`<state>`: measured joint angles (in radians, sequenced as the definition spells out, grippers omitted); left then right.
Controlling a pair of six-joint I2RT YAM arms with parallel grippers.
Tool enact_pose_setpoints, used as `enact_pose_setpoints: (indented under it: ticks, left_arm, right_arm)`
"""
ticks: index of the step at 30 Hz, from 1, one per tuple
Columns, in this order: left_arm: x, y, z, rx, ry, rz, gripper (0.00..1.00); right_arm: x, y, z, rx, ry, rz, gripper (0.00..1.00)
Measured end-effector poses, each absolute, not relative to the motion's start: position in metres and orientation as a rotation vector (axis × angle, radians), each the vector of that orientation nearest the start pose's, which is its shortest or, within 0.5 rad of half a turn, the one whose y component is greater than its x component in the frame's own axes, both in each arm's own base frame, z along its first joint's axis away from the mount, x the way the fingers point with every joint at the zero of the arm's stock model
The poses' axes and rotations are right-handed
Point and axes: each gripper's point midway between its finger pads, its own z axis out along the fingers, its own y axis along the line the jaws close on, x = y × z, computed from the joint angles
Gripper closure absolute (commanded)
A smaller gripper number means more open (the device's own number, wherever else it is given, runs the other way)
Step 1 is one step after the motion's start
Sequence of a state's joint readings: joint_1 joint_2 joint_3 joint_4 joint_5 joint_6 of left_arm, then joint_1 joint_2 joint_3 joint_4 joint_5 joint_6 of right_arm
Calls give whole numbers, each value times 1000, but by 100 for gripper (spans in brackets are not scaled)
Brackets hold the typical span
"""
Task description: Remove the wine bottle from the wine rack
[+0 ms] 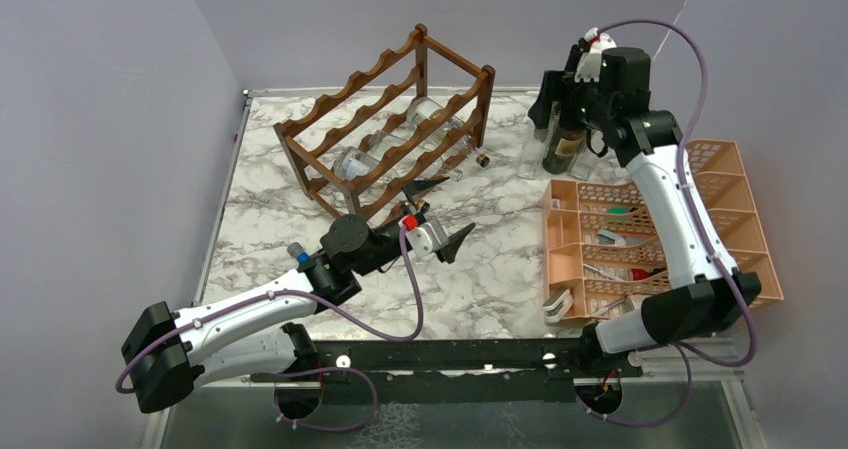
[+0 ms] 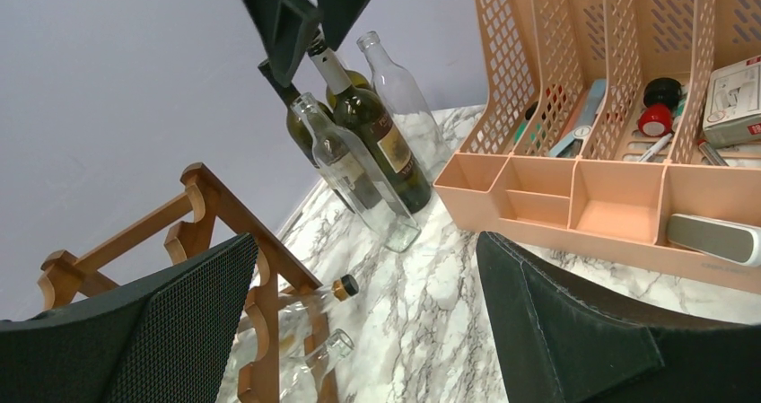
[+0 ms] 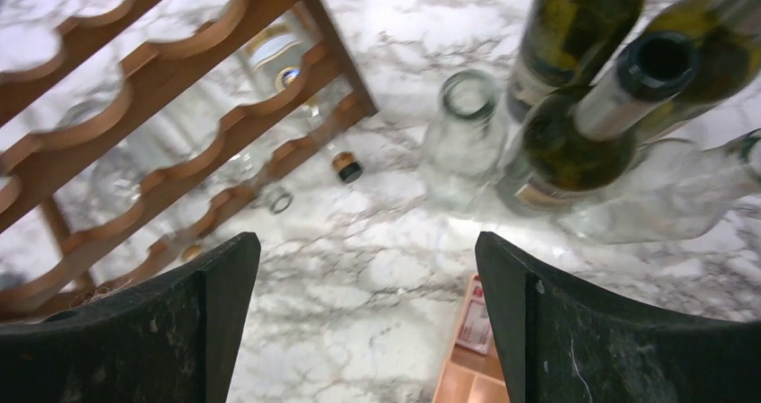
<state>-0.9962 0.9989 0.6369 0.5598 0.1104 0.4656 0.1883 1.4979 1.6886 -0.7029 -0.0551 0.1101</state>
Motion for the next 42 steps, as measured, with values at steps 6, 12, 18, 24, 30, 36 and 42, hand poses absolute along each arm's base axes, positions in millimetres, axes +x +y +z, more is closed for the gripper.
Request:
enact_pose_setpoints:
  ticks: [6,12,18,24,30,36,42]
  left_arm:
    - [212,-316,318,971,994,-492,2]
    - [223,-300,323,893,1025,-419,1]
    - [233,-284,328,821,1040,-345,2]
    - [242,-272,331,761,1062,-280,2]
    - [245,-269,331,742,1071,-261,2]
    - [245,-268,331,742,1072,-257,2]
    - [246,-268,331,743,1070,-253,2]
  right_arm:
    - [373,125,326,-209,2023,478,0]
    - [347,164,297,-314,2044,627,0]
    - [317,213,241,-463,2131,731,0]
    - [302,264,166,-554,2239,833,0]
    - [297,307,108,-610,2312,897,0]
    - [314,332,93,-572,2253,954,0]
    - [330,343,78,-524,2227,979,9]
